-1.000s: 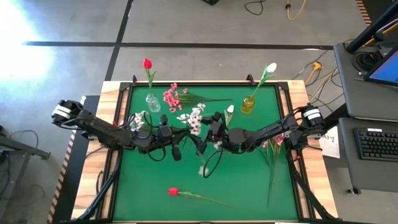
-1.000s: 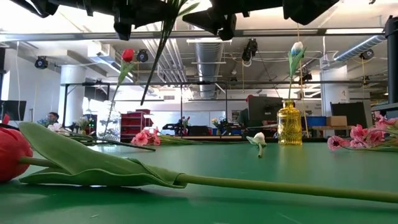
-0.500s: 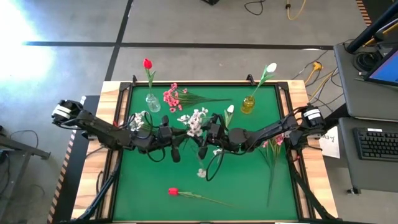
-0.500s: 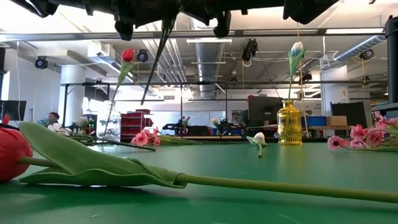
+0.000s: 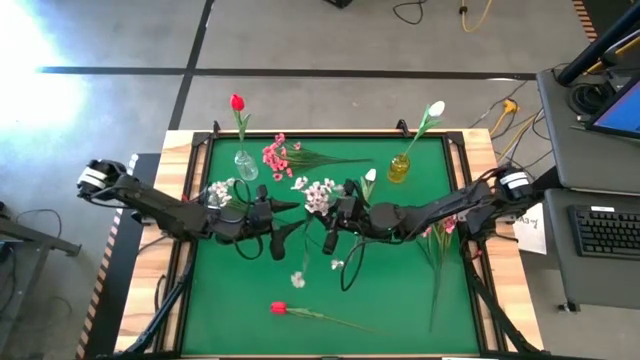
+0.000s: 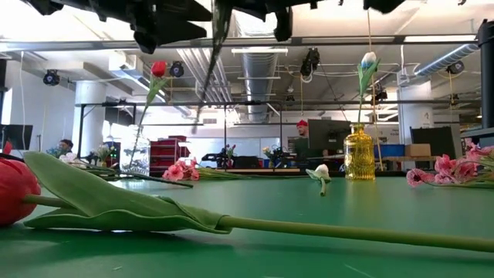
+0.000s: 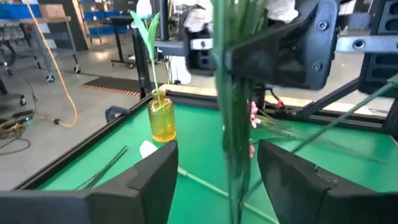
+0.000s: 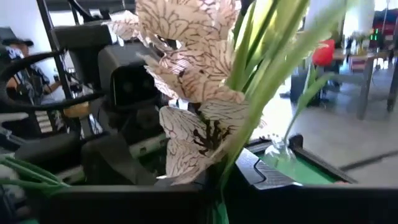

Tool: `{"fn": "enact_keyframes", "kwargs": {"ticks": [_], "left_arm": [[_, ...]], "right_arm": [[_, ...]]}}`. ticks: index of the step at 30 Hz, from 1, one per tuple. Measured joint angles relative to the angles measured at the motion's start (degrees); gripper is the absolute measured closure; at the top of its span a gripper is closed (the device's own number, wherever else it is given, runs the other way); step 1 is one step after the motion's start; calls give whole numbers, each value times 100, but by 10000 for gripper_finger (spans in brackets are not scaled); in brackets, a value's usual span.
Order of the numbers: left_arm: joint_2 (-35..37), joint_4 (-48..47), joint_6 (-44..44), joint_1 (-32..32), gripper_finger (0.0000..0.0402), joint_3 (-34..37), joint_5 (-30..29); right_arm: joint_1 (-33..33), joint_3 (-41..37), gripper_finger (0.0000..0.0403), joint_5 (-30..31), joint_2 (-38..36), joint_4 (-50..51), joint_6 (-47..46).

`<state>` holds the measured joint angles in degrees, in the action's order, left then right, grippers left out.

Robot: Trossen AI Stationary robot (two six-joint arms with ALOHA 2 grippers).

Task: Sort flowers into vase by color
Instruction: Put the bottom white flowers into the yellow vase

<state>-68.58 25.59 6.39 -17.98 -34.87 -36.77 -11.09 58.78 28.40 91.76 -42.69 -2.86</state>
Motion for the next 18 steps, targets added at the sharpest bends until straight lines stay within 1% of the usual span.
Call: {"fn": "enact_keyframes", "kwargs": {"ticks": [4, 6, 14, 16, 18], "left_arm": [[445, -735, 250, 0, 185, -1, -1], [681, -1158, 382, 0, 185, -5, 1], [1353, -2295, 971, 0, 192, -5, 4], [1447, -2462, 1065, 0, 192, -5, 15], [1539, -2608, 1124, 0, 192, -5, 21]], "right_arm": [[7, -2, 380, 11, -479, 913, -165], [25, -2, 382, 116, -778, 1312, -161], [188, -2, 385, 1509, -2001, 3207, -118], [278, -7, 385, 1791, -2249, 3706, -231], [393, -11, 385, 1926, -2456, 4081, -364]]}}
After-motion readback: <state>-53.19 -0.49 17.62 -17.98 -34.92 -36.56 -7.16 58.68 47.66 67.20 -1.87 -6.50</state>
